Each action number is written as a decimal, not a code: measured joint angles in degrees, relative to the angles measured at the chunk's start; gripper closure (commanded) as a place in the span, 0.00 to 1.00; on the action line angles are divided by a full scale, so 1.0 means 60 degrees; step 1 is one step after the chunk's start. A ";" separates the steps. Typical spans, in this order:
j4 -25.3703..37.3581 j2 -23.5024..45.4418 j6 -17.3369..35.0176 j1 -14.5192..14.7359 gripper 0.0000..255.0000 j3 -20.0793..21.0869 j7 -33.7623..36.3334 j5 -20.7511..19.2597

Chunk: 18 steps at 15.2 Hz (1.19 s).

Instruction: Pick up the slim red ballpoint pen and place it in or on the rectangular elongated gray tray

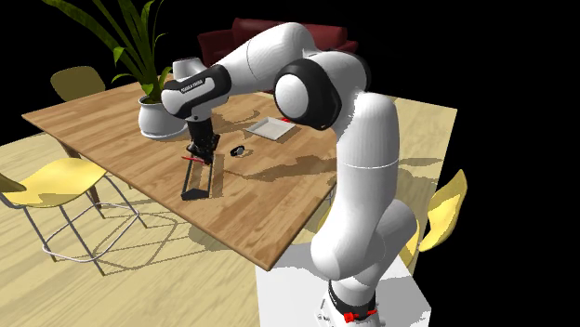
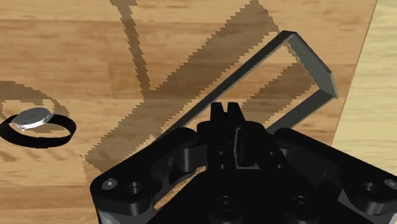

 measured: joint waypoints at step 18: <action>-0.0424 0.0295 0.0703 0.0026 0.00 -0.0034 0.0063 -0.0123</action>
